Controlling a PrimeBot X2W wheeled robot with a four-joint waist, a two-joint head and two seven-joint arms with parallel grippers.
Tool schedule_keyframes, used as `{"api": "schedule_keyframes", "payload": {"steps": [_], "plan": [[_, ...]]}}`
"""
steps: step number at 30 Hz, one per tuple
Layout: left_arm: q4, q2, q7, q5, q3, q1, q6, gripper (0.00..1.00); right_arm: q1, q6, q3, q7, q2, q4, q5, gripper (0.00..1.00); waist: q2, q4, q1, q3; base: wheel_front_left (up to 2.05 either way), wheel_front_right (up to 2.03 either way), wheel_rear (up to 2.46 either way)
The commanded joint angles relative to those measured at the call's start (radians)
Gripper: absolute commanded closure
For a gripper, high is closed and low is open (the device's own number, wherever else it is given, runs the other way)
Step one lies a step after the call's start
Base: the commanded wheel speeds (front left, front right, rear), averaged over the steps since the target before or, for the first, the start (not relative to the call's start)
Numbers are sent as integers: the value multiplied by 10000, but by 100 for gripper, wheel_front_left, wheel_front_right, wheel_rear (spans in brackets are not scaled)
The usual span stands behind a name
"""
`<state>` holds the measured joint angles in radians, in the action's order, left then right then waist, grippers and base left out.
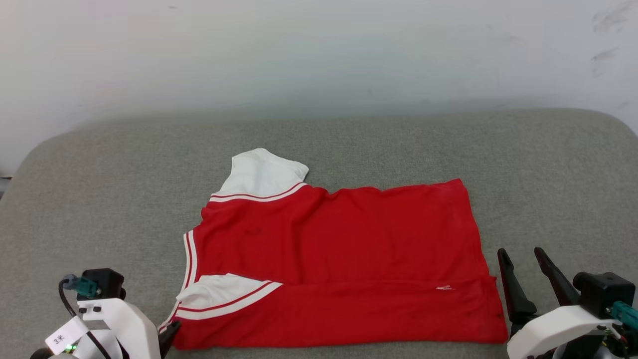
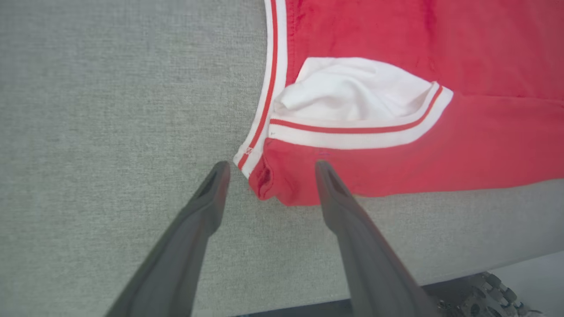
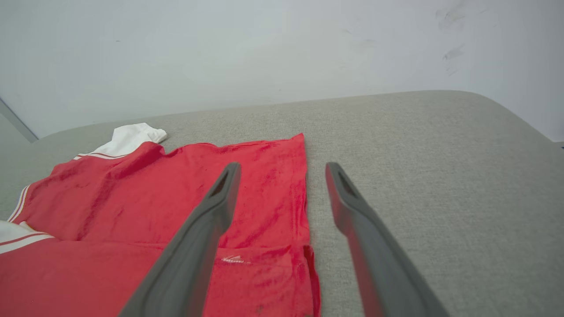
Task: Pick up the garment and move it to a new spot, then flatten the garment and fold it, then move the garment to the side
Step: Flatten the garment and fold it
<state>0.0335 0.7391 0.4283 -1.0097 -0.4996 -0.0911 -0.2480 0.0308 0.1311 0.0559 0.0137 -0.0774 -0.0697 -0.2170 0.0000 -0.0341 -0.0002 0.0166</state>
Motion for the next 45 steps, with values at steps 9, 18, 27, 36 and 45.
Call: {"api": "schedule_keyframes", "payload": {"steps": [9,18,27,36,45], "plan": [[1183,-528,610,-448,-230,-426,133,0,-243,-8,-13,-143,189,233,-50,0,0,-358,2,816,0,0,0],[1897,-1091,1029,-814,-722,-246,710,100,-278,-8,325,-333,103,153,-269,0,0,-461,2,751,0,0,0],[1644,-929,204,-331,-529,-693,989,100,-207,-8,503,-2324,-694,-54,-1201,0,0,-312,2,448,0,0,0],[328,-461,-7,110,-362,-833,649,100,-236,-8,-458,-5761,-1630,-42,-2083,0,0,-68,2,639,0,0,0],[-447,-356,6,226,-306,-913,385,100,-885,-8,-1222,-6422,-1699,-898,-2284,0,0,155,2,1258,0,0,0]]}}
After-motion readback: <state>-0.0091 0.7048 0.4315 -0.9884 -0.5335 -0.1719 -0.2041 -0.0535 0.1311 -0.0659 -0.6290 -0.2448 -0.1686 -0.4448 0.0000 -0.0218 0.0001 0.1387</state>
